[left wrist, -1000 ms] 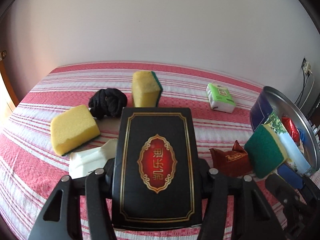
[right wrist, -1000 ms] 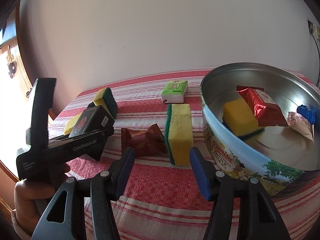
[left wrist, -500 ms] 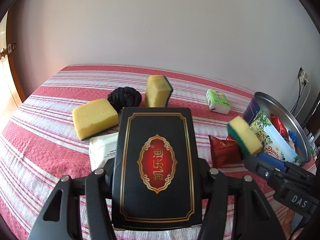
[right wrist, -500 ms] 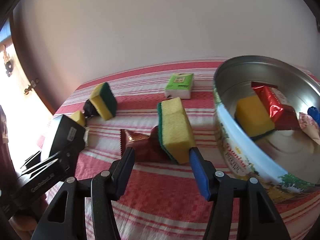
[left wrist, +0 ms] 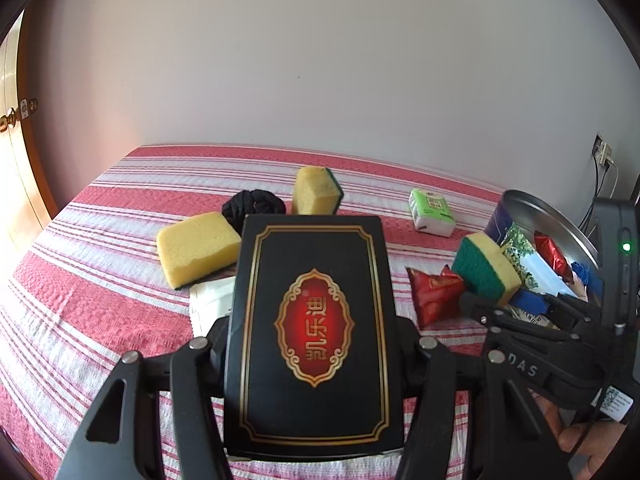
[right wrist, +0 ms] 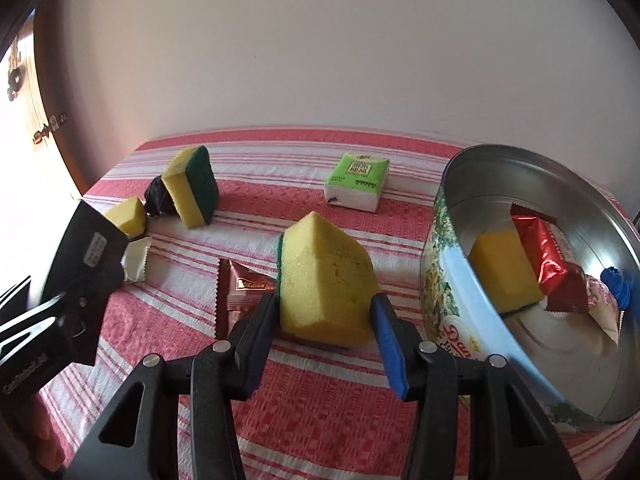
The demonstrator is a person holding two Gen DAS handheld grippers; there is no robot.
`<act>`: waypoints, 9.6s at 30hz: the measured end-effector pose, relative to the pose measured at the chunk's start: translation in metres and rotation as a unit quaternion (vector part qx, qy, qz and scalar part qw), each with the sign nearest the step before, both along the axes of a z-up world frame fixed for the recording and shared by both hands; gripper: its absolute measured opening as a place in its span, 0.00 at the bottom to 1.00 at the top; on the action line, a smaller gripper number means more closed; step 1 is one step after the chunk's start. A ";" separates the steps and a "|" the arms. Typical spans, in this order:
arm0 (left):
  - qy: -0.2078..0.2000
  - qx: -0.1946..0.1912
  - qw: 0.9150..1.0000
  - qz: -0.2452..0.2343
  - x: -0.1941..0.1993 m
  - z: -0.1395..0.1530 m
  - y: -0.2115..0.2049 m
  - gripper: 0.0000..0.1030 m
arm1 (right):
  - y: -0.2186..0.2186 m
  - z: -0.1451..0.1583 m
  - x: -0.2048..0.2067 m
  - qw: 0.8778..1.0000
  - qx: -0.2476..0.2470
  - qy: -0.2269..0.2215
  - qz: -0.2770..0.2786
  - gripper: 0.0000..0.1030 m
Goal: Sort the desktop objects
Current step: 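Grasp the green-and-yellow scrub sponge with right tool while left tool holds the black box, then carry the scrub sponge in right tool while left tool carries the black box over the tin, then open left tool to drop the black box into the tin while right tool drops the scrub sponge, then withdraw both tools from the tin toward the remaining objects, then grasp the yellow sponge with left tool while right tool grasps another scrub sponge, then carry the yellow sponge in left tool while right tool carries the scrub sponge over the tin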
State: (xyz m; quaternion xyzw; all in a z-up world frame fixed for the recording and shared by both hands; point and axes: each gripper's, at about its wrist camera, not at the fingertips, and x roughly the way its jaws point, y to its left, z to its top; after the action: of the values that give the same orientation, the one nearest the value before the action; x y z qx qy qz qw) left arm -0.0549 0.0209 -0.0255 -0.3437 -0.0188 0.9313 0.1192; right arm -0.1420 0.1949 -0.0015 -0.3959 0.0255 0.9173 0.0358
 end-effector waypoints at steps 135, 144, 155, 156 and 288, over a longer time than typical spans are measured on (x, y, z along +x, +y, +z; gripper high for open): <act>0.099 -0.071 0.990 -0.078 0.011 0.017 0.228 0.97 | 0.233 0.052 0.166 0.915 0.049 0.345 -0.205 0.82; 0.099 -0.076 0.990 -0.065 0.012 0.011 0.198 0.97 | 0.207 0.050 0.177 0.915 0.025 0.349 -0.200 0.82; 0.093 -0.071 0.992 -0.043 0.014 0.011 0.157 0.97 | 0.167 0.049 0.184 0.924 -0.007 0.346 -0.163 0.82; 0.093 -0.070 0.992 -0.040 0.015 0.012 0.151 0.97 | 0.161 0.049 0.184 0.924 -0.010 0.348 -0.157 0.82; 0.113 -0.071 0.986 -0.100 0.053 0.037 0.127 0.53 | 0.057 0.049 0.189 0.973 0.066 0.222 -0.023 0.29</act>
State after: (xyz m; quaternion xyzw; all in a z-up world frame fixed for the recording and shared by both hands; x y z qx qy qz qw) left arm -0.0017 0.1475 0.0114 -0.2442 0.0952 0.9466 0.1880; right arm 0.0470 0.2520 0.0478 -0.1784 -0.0190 0.9808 0.0764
